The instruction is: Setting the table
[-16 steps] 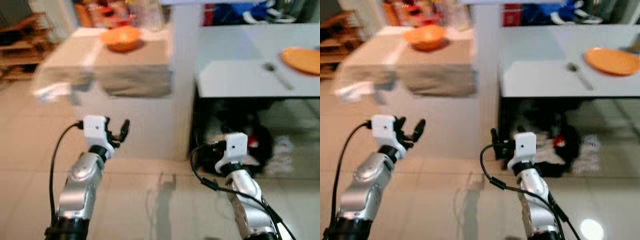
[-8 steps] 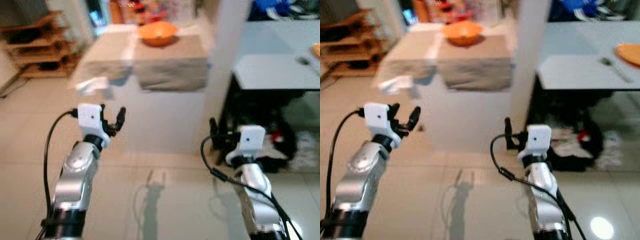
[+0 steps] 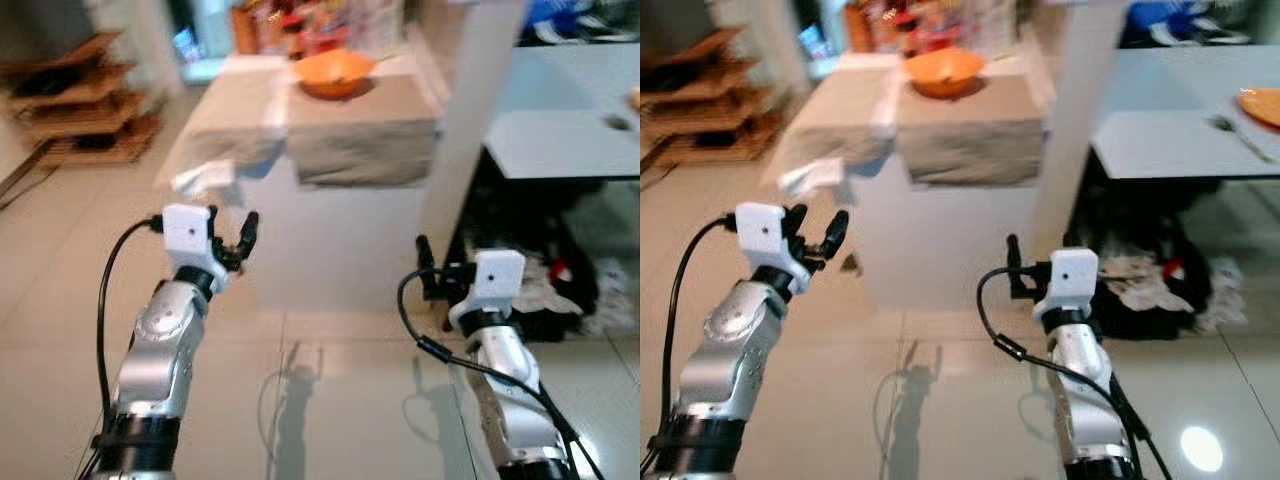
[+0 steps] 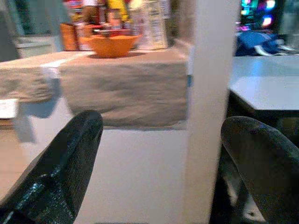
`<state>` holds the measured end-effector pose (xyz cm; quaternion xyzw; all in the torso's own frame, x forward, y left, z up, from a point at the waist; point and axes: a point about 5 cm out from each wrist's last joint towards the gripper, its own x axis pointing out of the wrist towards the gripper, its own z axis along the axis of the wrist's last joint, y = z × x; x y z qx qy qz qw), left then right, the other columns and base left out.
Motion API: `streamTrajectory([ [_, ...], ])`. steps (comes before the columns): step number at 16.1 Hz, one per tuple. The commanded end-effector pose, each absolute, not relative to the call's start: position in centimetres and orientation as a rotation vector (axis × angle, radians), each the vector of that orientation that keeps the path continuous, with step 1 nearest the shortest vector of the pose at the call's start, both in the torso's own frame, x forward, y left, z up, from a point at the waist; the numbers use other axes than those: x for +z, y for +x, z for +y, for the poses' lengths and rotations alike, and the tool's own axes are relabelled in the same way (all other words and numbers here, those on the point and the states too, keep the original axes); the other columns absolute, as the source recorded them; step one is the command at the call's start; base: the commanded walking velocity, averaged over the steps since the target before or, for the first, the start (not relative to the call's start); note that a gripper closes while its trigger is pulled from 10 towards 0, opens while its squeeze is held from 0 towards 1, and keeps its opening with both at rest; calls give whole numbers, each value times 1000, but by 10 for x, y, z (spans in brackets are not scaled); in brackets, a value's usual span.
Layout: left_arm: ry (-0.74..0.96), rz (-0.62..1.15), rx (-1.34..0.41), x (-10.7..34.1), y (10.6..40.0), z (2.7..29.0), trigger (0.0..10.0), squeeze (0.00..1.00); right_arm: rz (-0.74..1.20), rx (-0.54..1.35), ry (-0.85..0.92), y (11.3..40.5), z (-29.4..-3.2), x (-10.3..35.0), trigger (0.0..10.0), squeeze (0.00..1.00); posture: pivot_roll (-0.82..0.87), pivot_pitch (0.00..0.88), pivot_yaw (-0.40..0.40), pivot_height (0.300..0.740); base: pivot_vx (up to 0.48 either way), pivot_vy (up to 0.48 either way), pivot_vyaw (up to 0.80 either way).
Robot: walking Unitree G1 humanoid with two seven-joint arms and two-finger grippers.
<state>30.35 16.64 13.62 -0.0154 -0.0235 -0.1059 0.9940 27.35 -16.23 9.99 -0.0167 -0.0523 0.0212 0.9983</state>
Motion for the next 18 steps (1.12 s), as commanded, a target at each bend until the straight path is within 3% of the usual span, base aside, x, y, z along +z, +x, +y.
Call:
streamTrajectory([
  [1,-29,-47,-235,138,305,161,10000,0,-108,34,-35,276,-164,101,10000,0,-144,0,109,740,435,0,0],
  [18,-23,-58,-277,144,308,152,10000,0,-114,92,-66,279,-153,101,10000,0,-136,0,107,740,477,0,0],
])
